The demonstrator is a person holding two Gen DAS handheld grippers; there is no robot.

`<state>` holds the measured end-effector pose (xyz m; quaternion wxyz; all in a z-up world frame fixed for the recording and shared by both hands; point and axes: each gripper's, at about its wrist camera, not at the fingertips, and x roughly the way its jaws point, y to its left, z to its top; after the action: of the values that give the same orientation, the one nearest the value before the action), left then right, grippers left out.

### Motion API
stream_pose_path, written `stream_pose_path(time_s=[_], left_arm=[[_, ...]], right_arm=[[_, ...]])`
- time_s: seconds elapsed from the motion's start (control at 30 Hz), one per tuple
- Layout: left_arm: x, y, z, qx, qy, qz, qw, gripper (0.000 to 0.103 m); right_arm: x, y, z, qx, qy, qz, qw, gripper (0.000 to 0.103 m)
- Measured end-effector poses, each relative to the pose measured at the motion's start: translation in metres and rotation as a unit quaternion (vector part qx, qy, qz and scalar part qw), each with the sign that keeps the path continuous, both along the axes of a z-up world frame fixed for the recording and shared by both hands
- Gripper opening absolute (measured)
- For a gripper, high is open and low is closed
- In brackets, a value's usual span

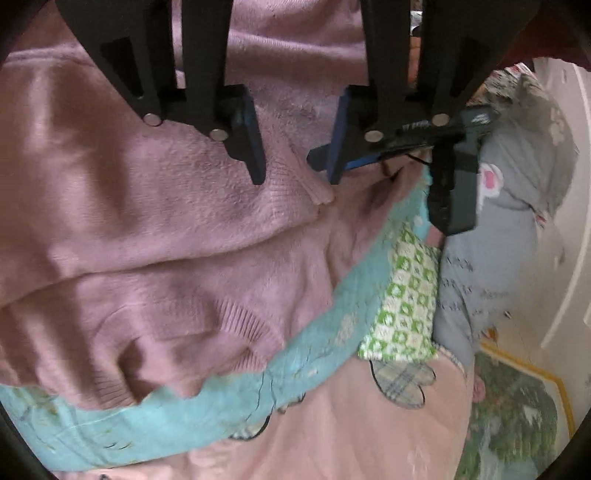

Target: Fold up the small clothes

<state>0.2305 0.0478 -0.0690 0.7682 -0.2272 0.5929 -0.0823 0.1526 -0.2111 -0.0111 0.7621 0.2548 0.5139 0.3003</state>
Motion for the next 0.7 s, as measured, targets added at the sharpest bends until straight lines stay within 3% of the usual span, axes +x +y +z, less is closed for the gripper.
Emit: stream_pose_path(time_s=[0.2,0.3,0.37,0.4,0.47,0.5,0.53,0.7], left_arm=[[0.006,0.015,0.003,-0.056,0.019,0.009,0.9982,0.09],[0.014,0.012,-0.004,-0.049,0.032,0.01,0.9982,0.09],[0.022,0.002,-0.002,-0.026,0.012,-0.006,0.9996,0.09],[0.025,-0.004,-0.001,-0.006,0.004,-0.017,0.9998,0.084],[0.031,-0.022,0.002,0.05,-0.014,-0.051,0.9973,0.053],[0.033,-0.031,0.004,0.076,-0.023,-0.07,0.9943,0.023],[0.033,-0.035,0.006,0.072,-0.028,-0.083,0.9935,0.006],[0.013,-0.021,0.063,0.077,-0.114,-0.065,0.9883,0.004]], right_arm=[[-0.015,-0.042,0.011,-0.001,-0.012,-0.056,0.998,0.038],[-0.025,-0.061,0.012,-0.012,-0.014,-0.087,0.996,0.038],[-0.031,-0.075,0.012,-0.023,-0.01,-0.111,0.994,0.038],[-0.033,-0.08,0.013,-0.025,-0.008,-0.12,0.992,0.038],[-0.038,-0.091,0.014,-0.028,-0.005,-0.138,0.99,0.038],[-0.039,-0.097,0.016,-0.034,-0.005,-0.149,0.988,0.038],[-0.04,-0.101,0.017,-0.038,-0.005,-0.155,0.987,0.038],[-0.041,-0.131,0.031,-0.058,-0.013,-0.195,0.979,0.038]])
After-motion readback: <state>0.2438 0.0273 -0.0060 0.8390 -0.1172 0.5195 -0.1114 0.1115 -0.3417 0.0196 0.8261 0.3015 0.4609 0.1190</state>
